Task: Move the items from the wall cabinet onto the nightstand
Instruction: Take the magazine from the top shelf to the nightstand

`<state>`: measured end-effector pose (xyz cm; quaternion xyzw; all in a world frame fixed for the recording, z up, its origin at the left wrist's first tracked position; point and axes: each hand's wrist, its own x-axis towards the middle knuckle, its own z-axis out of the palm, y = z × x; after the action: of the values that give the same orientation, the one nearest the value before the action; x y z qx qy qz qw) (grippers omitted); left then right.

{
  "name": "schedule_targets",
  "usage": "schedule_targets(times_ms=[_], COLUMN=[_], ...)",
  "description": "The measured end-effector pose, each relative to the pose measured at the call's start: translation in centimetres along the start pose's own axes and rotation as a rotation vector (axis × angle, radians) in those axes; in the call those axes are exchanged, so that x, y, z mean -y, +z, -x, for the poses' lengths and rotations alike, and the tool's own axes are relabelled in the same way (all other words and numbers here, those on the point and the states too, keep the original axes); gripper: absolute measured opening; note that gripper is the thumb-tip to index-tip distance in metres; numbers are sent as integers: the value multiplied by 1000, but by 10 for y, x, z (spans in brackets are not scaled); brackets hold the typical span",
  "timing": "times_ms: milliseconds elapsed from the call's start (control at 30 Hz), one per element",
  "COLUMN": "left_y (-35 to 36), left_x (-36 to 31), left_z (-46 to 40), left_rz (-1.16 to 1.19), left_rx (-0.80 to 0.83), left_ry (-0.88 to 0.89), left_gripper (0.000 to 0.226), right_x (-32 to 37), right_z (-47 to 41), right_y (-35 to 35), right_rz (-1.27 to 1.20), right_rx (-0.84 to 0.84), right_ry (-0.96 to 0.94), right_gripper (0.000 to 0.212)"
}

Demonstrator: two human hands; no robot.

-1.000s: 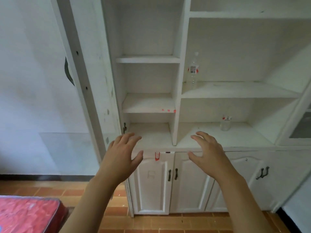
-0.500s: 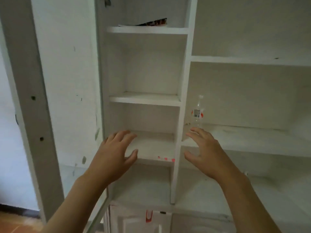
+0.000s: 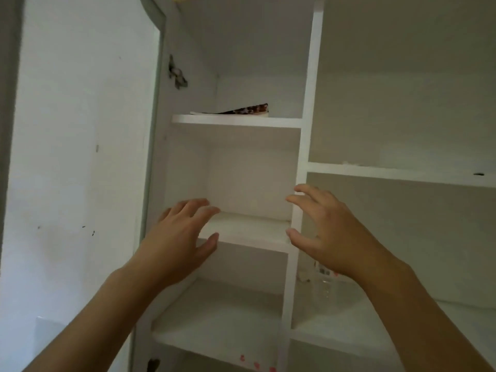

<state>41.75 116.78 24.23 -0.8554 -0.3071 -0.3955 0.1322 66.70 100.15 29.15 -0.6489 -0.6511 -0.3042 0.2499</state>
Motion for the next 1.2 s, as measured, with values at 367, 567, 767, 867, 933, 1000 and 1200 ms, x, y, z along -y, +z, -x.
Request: schedule_targets(times_ms=[367,567,767,867,933,1000,1200], left_y=[-51,-61,-57,-55,-54,-50,-31], left_x=[13,49,68,72,75,82,104], left_z=[-123,-186,-221,-233,-241,-248,-266], left_rz=[-86,-248,-328,-387,-399,-401,-277], left_rx=[-168,-229,-135,-106,-89,-81,-127], left_ry=[110,104,77,79,81,85,66], left_gripper=[60,66,72,73,72,70,63], right_x=[1,2,-4,-6,-10,-15,-27], right_z=[-133,-202,-247,-261,-267,-271,-286], right_y=[-44,-47,-37,-33,-28,-22,-9], right_rz=[116,119,153,148,120,118,122], right_rx=[-149,-165,-64,-37,-14,-5,-72], right_ry=[-156,-165,-93,-65,-42,-33,-28], right_gripper=[68,74,80,81,81,79,72])
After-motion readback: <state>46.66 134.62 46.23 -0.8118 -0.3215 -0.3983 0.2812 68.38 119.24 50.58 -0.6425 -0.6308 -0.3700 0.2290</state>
